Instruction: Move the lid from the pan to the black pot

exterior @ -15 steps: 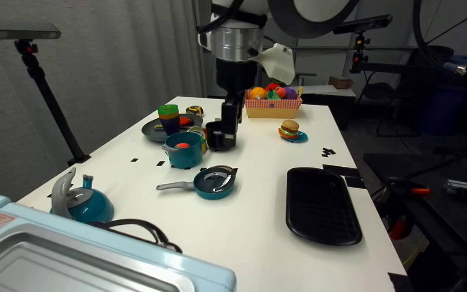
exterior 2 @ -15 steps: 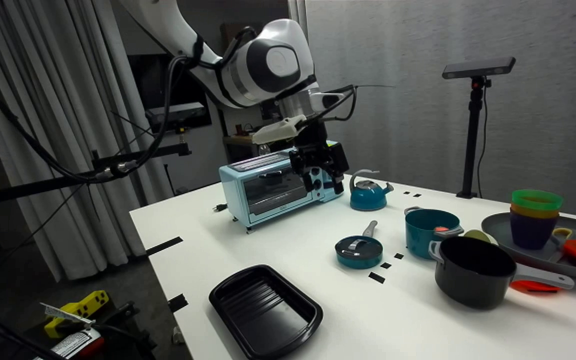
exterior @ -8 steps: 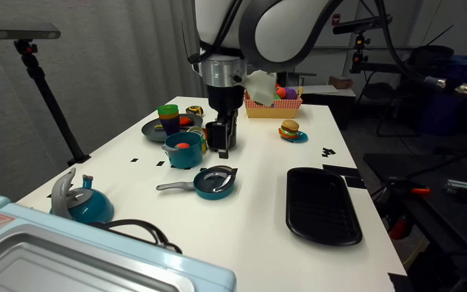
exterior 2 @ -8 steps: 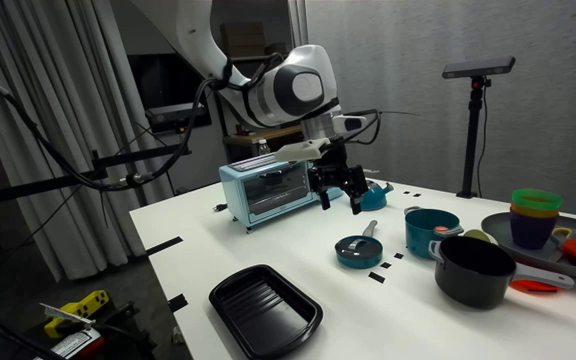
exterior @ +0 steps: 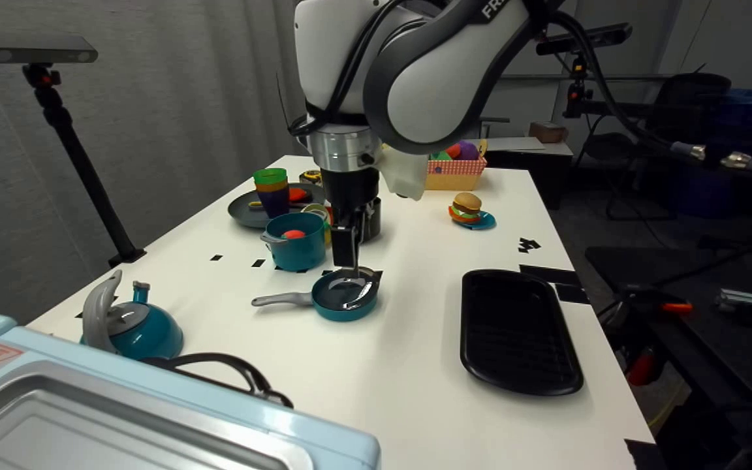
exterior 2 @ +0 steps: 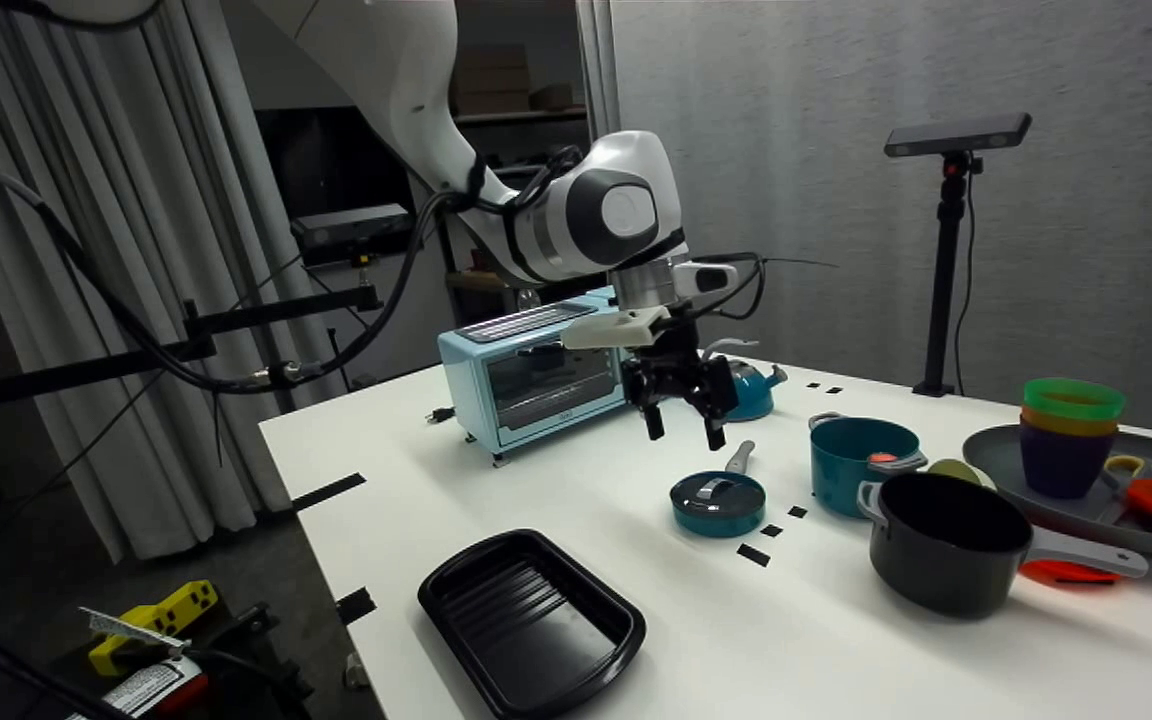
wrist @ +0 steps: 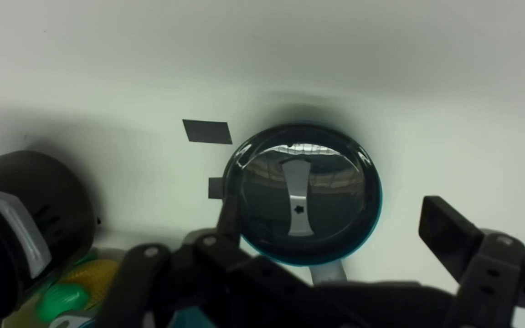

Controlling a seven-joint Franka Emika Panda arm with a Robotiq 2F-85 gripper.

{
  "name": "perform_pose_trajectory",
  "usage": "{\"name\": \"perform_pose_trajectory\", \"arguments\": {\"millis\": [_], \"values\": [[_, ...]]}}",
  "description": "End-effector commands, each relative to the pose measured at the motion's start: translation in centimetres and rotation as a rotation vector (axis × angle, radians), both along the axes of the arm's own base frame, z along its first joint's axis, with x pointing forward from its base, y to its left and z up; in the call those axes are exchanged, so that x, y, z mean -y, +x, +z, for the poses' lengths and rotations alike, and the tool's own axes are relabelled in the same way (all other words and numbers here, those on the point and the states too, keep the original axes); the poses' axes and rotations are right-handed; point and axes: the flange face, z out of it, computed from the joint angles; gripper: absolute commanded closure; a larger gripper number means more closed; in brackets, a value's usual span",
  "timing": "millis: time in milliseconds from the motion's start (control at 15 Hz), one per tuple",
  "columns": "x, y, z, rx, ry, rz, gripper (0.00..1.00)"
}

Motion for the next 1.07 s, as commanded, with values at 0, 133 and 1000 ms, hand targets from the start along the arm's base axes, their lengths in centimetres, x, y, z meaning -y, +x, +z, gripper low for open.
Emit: {"name": "perform_pose_trajectory", "arguments": {"millis": [0, 133, 1000], "values": [[-0.2, 1.3, -1.1, -0.017, 0.003, 0.011, 0.00], [-0.1, 1.6, -1.6, -0.018, 0.002, 0.012, 0.00], [3.2, 3.2, -4.9, -0.010, 0.007, -0.041, 0.00]]}}
